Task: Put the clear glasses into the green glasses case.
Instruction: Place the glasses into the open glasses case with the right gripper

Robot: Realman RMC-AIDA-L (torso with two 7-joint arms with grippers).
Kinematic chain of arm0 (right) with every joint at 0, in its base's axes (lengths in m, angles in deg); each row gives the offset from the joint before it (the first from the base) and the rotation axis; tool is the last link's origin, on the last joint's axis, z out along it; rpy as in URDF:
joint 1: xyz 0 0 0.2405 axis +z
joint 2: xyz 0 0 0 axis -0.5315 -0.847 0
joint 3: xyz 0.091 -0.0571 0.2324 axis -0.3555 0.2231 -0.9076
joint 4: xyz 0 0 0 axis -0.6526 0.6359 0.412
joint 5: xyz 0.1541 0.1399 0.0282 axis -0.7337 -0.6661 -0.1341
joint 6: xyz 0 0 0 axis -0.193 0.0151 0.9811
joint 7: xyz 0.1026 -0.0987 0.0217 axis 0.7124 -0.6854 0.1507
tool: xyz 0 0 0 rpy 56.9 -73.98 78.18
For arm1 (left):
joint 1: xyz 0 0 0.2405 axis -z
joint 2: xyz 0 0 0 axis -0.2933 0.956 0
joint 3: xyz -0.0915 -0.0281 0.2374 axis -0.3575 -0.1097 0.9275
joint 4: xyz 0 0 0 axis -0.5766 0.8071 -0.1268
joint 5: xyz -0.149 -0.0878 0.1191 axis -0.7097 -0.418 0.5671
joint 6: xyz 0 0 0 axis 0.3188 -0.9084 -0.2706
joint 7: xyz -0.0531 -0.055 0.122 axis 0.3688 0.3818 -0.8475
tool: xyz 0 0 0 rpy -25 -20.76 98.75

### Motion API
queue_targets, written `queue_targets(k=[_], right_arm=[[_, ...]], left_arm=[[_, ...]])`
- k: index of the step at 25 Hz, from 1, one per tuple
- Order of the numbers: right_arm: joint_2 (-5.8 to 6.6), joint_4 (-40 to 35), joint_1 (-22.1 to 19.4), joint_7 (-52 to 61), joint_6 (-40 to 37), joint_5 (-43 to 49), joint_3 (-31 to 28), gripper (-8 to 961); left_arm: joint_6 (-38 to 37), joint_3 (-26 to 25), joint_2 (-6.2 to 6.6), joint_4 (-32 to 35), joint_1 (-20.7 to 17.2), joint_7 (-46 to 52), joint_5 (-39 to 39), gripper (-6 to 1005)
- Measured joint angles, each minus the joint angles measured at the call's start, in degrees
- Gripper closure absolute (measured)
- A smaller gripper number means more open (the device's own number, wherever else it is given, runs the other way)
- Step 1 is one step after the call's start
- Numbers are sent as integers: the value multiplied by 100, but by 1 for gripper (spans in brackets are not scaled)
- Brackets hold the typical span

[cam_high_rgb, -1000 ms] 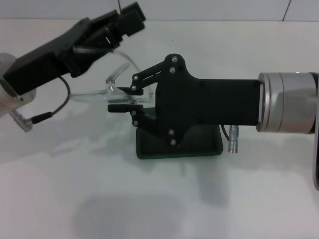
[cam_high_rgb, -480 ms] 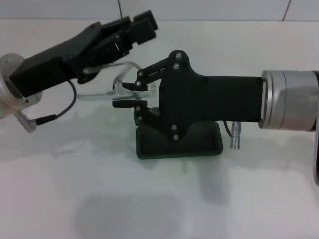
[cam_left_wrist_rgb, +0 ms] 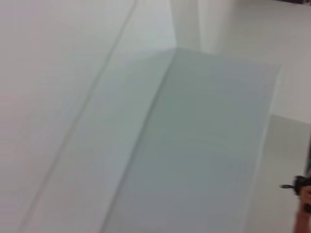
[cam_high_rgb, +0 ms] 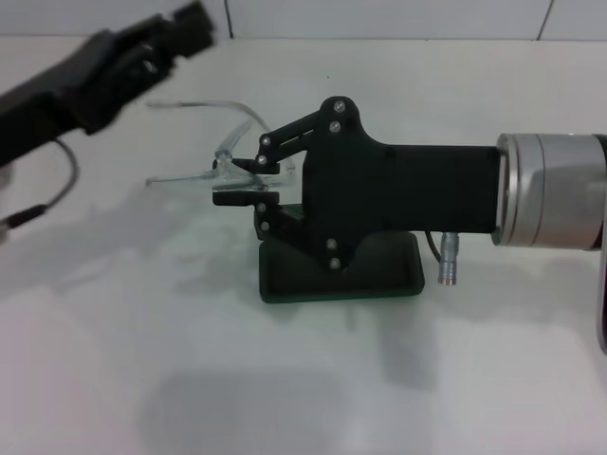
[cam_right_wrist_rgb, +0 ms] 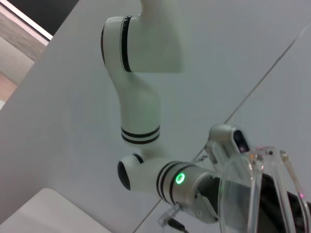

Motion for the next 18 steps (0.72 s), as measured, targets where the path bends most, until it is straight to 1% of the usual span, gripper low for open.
queue_targets(k=[2,4,6,7,9,15,18], right_arm=[[5,-9,0,0,3,0,0,809],[9,-12,1,0,18,6,0,807],[8,-5,22,0,29,16,-1,806],[7,12,44,0,34,21,-3,806],[4,58,95,0,44,22,-8,805],[-3,137,148,-1,55,10,-77,801],[-5,150,149,-22,55,0,-83,799]], left_arm=[[-1,2,92,17,-105,50,-115,752],[-4,4,114,62,-133,60,-123,752],[-6,5,115,93,-133,56,-118,752],[-10,12,62,211,-57,12,-6,752],[-12,13,42,280,-6,-3,72,752],[-21,14,33,664,274,-80,477,751],[-22,13,18,694,357,-88,585,751]])
